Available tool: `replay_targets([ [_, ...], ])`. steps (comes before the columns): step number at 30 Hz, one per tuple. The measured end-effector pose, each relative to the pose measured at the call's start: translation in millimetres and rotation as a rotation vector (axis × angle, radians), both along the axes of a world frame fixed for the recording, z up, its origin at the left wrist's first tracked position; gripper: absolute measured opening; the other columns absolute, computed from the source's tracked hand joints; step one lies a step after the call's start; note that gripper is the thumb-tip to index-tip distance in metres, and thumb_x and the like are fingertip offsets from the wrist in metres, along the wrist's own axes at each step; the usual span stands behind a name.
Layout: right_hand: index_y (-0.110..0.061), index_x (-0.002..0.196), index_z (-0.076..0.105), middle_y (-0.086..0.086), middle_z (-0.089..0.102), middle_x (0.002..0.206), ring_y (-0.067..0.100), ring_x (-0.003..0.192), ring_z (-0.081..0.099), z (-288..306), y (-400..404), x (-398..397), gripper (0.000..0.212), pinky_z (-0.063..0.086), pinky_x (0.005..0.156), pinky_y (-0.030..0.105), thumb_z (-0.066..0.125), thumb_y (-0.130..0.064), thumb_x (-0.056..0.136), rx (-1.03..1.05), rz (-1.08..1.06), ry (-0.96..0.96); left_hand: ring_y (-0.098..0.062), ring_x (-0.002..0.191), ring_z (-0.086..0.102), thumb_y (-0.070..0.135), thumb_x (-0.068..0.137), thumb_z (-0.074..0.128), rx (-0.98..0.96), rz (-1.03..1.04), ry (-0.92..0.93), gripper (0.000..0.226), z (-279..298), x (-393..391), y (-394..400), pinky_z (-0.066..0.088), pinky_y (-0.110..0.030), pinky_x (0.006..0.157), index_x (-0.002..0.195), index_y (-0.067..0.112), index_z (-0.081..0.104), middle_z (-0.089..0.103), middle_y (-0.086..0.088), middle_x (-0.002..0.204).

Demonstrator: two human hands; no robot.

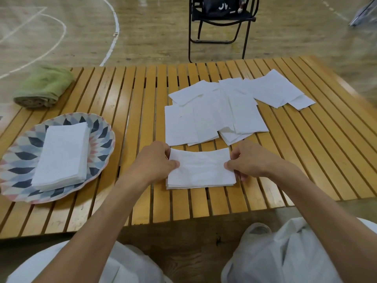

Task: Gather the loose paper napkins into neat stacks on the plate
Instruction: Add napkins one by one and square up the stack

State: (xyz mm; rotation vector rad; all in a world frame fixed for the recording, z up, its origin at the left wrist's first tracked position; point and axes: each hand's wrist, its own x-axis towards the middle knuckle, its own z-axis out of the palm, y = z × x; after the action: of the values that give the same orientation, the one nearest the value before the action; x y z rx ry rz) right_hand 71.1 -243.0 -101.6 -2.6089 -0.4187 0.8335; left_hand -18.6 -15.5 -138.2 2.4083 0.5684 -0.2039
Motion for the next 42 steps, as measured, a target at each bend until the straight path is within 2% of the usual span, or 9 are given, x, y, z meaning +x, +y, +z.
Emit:
replay_targets([
  [5,-0.014,0.082,0.066,0.002,0.073,0.072,0.009,0.053,0.066,-4.3,1.5,-0.8,0.017,0.048,0.056,0.020,0.069,-0.027,0.092,-0.036,0.006,-0.016,-0.008,0.076,0.060,0.040,0.084,0.073,0.103,0.000,0.025,0.023,-2.5,-0.3,-1.8,0.057,-0.030,0.068,0.087,0.030,0.053,0.060,0.010,0.086],
  [10,-0.027,0.093,0.057,-0.007,0.061,0.087,0.008,0.077,0.060,-3.9,-2.6,1.1,0.019,0.051,0.066,0.028,0.072,-0.037,0.088,-0.029,-0.059,-0.285,-0.005,0.070,0.051,0.046,0.084,0.070,0.381,-0.005,-0.092,0.031,3.0,-7.0,-2.7,0.042,-0.024,0.054,0.097,0.030,0.047,0.051,0.014,0.082],
  [14,-0.039,0.095,0.056,-0.018,0.059,0.093,0.001,0.085,0.059,-3.5,0.9,-5.1,0.020,0.043,0.067,0.015,0.072,-0.028,0.090,0.215,0.141,-0.271,-0.005,0.091,0.055,0.031,0.089,0.069,0.251,-0.292,-0.239,0.017,11.4,-8.4,-14.0,0.045,-0.022,0.076,0.103,0.036,0.060,0.054,0.016,0.102],
  [18,-0.039,0.112,0.061,-0.021,0.048,0.115,0.000,0.105,0.048,-12.4,9.9,-11.9,0.026,0.036,0.083,0.017,0.071,-0.030,0.091,0.137,0.361,-0.242,-0.010,0.121,0.047,0.030,0.090,0.069,0.291,-0.463,-0.162,0.034,6.1,-8.2,-29.5,0.037,-0.032,0.104,0.123,0.035,0.063,0.054,0.013,0.130],
  [20,-0.037,0.121,0.061,-0.016,0.045,0.126,0.001,0.111,0.039,-17.6,11.9,-13.0,0.033,0.031,0.092,0.021,0.071,-0.031,0.090,0.068,0.414,-0.252,-0.011,0.127,0.041,0.034,0.089,0.069,0.356,-0.490,-0.125,0.044,1.8,-8.5,-30.6,0.032,-0.034,0.109,0.131,0.034,0.057,0.050,0.012,0.137],
  [24,-0.035,0.126,0.061,-0.011,0.045,0.141,0.008,0.124,0.041,-21.0,13.9,-13.4,0.038,0.030,0.095,0.022,0.071,-0.031,0.090,0.045,0.409,-0.299,-0.013,0.131,0.037,0.036,0.089,0.068,0.398,-0.471,-0.112,0.051,-1.3,-9.6,-30.0,0.031,-0.035,0.111,0.136,0.034,0.051,0.045,0.010,0.143],
  [35,-0.034,0.135,0.054,-0.011,0.049,0.145,0.011,0.127,0.049,13.5,-2.5,-5.0,0.042,0.036,0.093,0.025,0.065,-0.040,0.095,0.042,0.239,-0.231,-0.011,0.131,0.040,0.036,0.088,0.068,0.352,-0.470,-0.112,0.050,1.5,-6.0,-28.7,0.031,-0.034,0.112,0.135,0.033,0.053,0.046,0.012,0.141],
  [39,-0.030,0.119,0.065,-0.013,0.063,0.115,0.008,0.106,0.060,33.2,-9.3,19.4,0.027,0.041,0.075,0.021,0.063,-0.042,0.095,0.087,0.088,-0.263,-0.010,0.125,0.046,0.034,0.092,0.065,0.323,-0.425,-0.164,0.041,0.9,-5.5,-27.2,0.035,-0.032,0.108,0.132,0.033,0.056,0.050,0.012,0.138],
  [42,-0.020,0.100,0.071,-0.006,0.070,0.101,0.011,0.091,0.065,27.3,-16.7,52.1,0.013,0.045,0.064,0.019,0.063,-0.027,0.094,0.121,-0.045,-0.349,-0.010,0.120,0.050,0.036,0.094,0.062,0.324,-0.393,-0.192,0.037,2.2,-4.4,-26.6,0.039,-0.030,0.103,0.130,0.032,0.058,0.052,0.011,0.136],
])
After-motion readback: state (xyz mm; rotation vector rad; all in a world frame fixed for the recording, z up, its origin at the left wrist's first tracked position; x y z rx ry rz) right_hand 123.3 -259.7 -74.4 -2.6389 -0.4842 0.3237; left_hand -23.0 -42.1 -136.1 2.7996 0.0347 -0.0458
